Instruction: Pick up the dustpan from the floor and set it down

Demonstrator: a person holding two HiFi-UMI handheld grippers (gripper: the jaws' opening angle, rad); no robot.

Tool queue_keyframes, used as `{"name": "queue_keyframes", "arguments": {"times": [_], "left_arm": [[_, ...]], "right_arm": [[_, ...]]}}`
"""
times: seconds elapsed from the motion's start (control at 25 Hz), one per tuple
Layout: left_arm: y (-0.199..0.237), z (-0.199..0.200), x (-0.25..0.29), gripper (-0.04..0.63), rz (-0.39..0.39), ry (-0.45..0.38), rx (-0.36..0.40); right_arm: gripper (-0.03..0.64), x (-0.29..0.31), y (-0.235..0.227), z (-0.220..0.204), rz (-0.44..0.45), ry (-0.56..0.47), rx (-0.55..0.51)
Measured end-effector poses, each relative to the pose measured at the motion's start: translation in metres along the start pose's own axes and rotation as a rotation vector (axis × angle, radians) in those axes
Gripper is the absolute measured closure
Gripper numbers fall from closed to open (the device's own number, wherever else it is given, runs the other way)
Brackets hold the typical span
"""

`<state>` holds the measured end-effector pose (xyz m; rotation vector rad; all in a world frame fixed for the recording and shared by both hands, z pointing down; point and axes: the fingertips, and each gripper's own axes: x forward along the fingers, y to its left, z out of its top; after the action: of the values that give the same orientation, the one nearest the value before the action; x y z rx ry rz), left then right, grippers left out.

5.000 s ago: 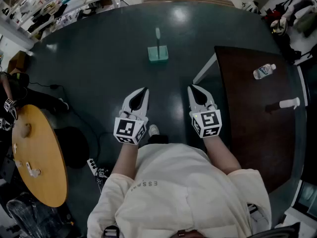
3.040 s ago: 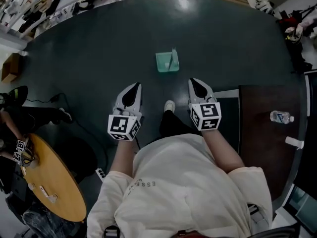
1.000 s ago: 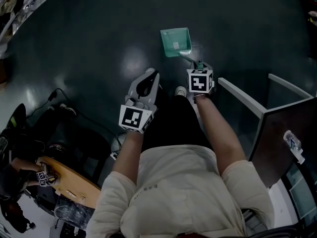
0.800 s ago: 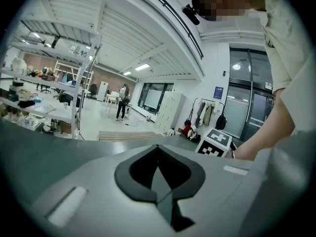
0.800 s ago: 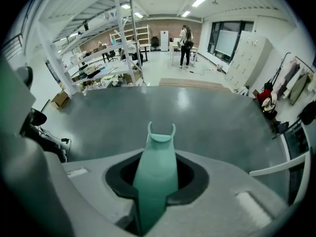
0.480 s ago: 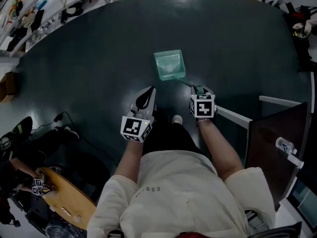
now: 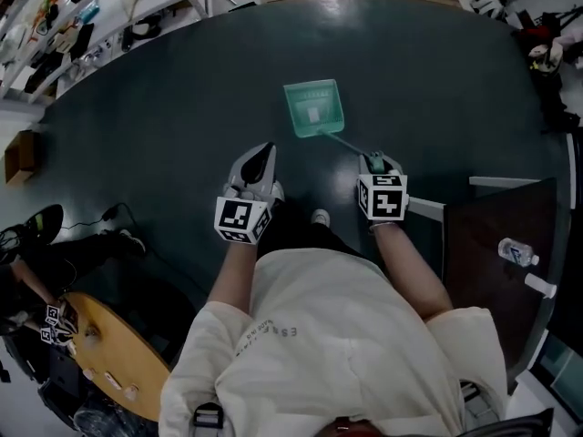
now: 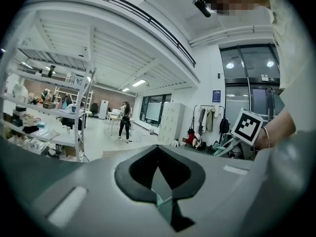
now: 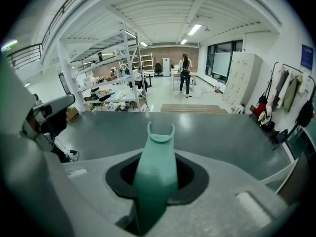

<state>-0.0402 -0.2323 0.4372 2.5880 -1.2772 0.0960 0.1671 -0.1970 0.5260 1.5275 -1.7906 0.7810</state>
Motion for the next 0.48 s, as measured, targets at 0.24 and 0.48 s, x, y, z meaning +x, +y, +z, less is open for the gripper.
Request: {"name": "queue_keyframes", "arguments": {"times": [0.24, 0.48], "left_arm": [[-0.01, -0.01, -0.013, 0.581, 0.019, 0.027, 0.003], [-0.009, -0.009, -0.016, 0.581, 0.035, 0.026, -0.004]], "right_arm": [[0.543, -0.012, -0.015, -0.02, 0.009, 0.026, 0.0], [0.543, -0.008, -0.02, -0.023, 0.003, 0.021, -0.015]]}}
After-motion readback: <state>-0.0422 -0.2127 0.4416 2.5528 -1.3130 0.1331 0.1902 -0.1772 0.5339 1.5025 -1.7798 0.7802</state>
